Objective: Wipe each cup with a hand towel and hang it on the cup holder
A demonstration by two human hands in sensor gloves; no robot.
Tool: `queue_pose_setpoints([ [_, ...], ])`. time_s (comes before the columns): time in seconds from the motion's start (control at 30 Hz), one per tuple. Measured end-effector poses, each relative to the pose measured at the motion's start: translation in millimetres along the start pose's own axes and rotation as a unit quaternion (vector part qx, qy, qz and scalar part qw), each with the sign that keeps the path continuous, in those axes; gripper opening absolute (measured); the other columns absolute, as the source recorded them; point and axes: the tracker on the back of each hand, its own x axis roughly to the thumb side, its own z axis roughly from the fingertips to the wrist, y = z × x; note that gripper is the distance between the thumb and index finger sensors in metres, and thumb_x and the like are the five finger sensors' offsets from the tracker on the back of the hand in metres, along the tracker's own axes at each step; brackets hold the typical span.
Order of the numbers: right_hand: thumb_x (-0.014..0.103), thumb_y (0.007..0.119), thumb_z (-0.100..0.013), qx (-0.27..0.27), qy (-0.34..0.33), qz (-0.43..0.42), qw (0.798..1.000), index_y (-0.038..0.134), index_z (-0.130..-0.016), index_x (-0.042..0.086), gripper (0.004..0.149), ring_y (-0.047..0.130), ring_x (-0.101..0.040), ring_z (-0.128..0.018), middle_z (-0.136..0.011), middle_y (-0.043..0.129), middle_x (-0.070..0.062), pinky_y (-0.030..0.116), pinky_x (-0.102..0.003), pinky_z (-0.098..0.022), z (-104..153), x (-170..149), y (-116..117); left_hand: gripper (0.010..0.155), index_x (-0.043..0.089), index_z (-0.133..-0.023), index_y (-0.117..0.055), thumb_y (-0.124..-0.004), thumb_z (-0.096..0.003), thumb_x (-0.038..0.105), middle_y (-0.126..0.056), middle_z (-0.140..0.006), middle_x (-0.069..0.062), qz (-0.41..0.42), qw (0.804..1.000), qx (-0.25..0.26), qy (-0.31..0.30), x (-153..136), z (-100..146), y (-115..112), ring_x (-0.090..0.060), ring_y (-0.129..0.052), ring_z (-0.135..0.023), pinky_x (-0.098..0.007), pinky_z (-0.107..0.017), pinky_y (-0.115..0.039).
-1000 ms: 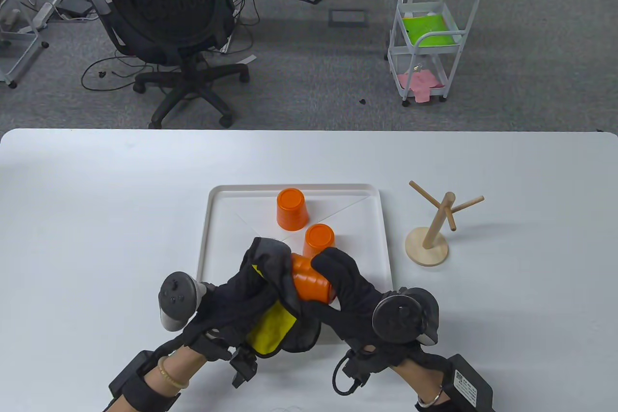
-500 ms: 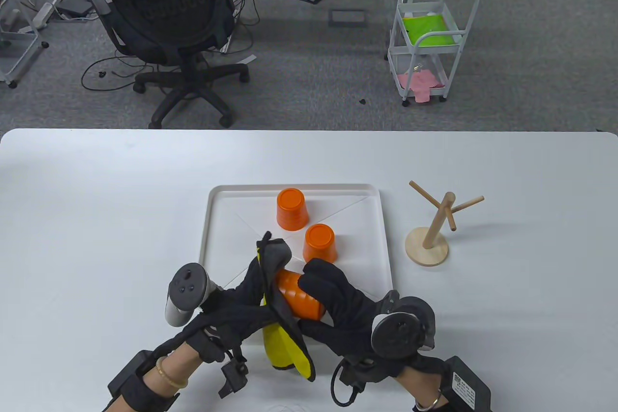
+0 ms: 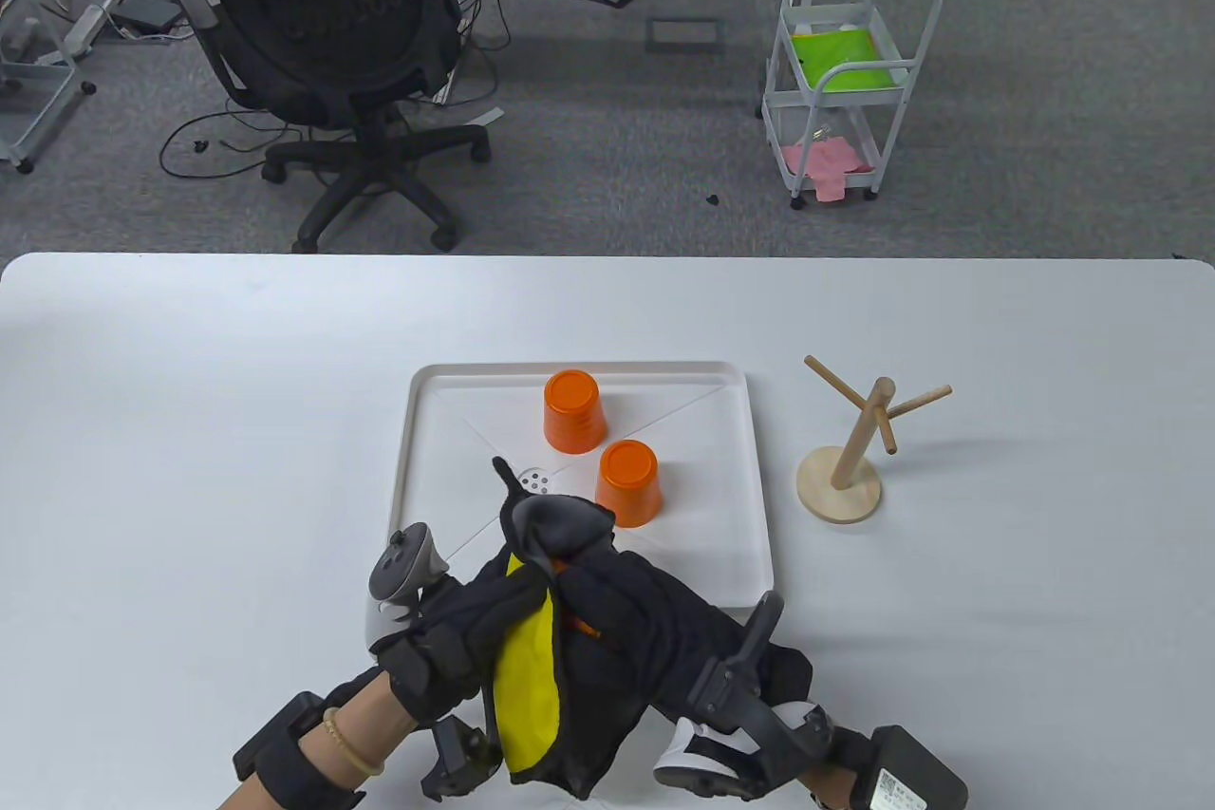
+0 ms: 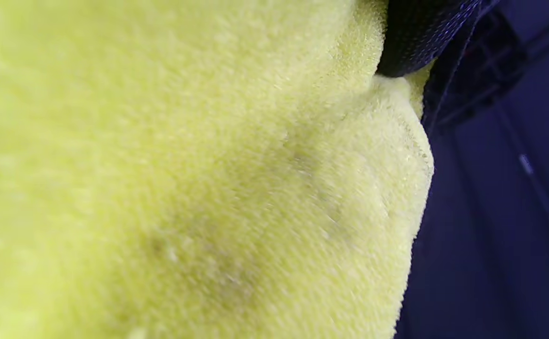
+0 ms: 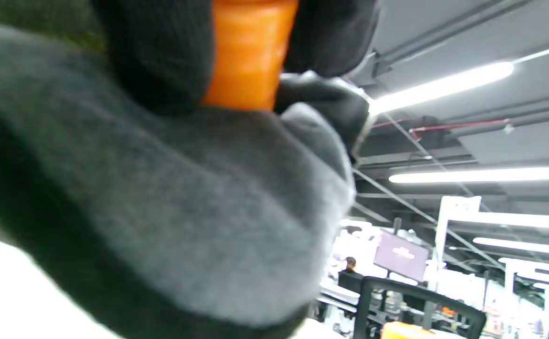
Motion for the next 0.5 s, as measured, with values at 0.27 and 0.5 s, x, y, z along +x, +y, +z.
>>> queue_pose_setpoints([
  [0.27,0.060,0.065,-0.048,-0.003,0.096,-0.169,0.981,0.030,-0.111,0.013,0.086,0.093,-0.028,-0.070,-0.102,0.062,-0.024,0.089,-0.033,-0.051,-2,-22,6,0.063,0.049,-0.111,-0.026,-0.066,-0.0646,0.063,-0.025,-0.123,-0.007,-0.238,0.964,0.033,-0.116,26,6,-13,-0.040,-0.047,-0.107,-0.040,-0.060,-0.079],
  [0.5,0.067,0.055,-0.049,0.069,0.171,-0.529,0.828,0.039,-0.109,0.004,0.088,0.098,-0.027,-0.049,-0.084,0.079,-0.024,0.089,-0.034,-0.032,2,-50,37,0.060,0.055,-0.108,-0.028,-0.066,-0.0625,0.062,-0.022,-0.123,-0.001,-0.566,0.793,0.037,-0.221,46,17,-37,-0.037,-0.041,-0.110,-0.041,-0.064,-0.076],
])
